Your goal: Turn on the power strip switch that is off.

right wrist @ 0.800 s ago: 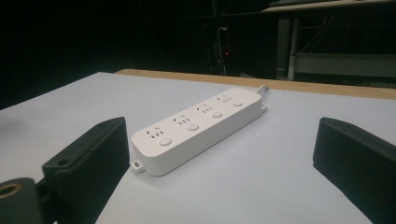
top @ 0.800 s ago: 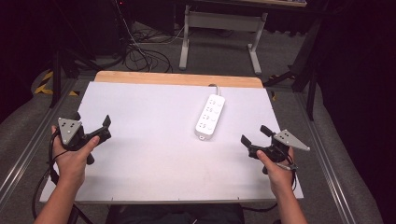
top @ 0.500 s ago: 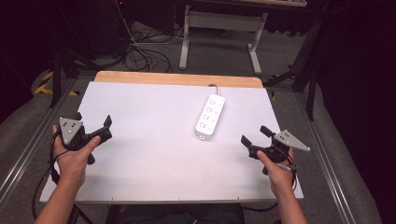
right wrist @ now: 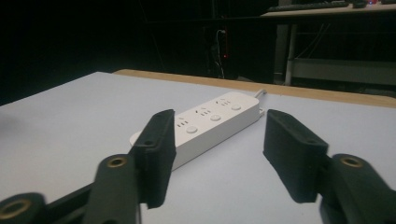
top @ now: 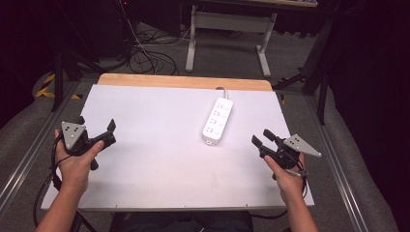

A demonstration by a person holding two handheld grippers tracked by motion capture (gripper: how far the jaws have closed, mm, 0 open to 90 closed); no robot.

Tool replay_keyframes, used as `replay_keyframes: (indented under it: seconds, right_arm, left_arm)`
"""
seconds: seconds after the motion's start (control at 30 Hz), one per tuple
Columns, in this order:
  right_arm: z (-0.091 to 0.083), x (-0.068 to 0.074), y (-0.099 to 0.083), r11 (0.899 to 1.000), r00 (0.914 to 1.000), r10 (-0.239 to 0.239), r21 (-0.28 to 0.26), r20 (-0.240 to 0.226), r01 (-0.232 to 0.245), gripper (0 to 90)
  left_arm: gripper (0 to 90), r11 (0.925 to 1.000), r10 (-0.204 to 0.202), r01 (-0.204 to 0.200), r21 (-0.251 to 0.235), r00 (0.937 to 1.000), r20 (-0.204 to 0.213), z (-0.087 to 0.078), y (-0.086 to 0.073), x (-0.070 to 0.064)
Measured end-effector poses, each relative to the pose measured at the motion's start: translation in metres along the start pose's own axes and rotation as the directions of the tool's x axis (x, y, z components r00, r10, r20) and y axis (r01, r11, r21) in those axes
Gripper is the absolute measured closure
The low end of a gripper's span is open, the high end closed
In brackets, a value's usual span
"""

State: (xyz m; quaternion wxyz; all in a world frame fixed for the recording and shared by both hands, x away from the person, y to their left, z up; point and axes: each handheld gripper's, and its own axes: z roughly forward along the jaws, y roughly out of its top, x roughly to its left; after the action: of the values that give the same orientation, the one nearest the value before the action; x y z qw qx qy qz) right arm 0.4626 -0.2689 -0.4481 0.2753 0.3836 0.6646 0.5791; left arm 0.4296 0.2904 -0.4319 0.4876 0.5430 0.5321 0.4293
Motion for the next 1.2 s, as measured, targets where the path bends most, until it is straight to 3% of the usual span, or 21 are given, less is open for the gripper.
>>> replay_keyframes:
  seconds: [0.03, 0.1, 0.3, 0.5, 0.9, 1.2]
  right_arm:
    - [0.0, 0.0, 0.0, 1.0, 1.0, 0.0, 0.0, 0.0, 0.0, 45.0]
    - [-0.001, 0.0, 0.001, 1.0, 0.9999, -0.011, -0.006, -0.007, 0.01, 56.5]
    - [-0.003, 0.002, 0.003, 1.0, 0.9994, -0.023, -0.008, -0.025, 0.023, 75.4]
    - [-0.005, 0.004, 0.006, 1.0, 0.9991, -0.022, 0.003, -0.036, 0.022, 90.0]
    - [-0.003, 0.008, 0.012, 0.996, 0.9994, 0.018, 0.085, -0.029, -0.016, 90.0]
    - [0.006, 0.007, 0.03, 0.993, 0.9988, 0.026, 0.113, -0.04, -0.022, 90.0]
  left_arm:
    - [4.2, 1.0, 0.0, 0.0, 0.0, 1.0, 0.0, 0.0, 0.0, 0.0]
    - [4.3, 1.0, 0.001, -0.001, 0.0, 1.0, 0.001, 0.0, 0.0, 0.0]
    - [4.5, 1.0, 0.002, -0.002, 0.0, 1.0, 0.003, 0.0, 0.0, -0.001]
    - [4.8, 1.0, 0.003, -0.003, 0.002, 1.0, 0.005, 0.0, 0.0, 0.0]
    - [5.5, 1.0, 0.002, -0.002, 0.003, 0.9999, 0.01, 0.0, 0.0, 0.0]
    - [5.7, 1.0, 0.004, -0.004, 0.007, 0.9999, 0.01, 0.0, 0.0, 0.0]
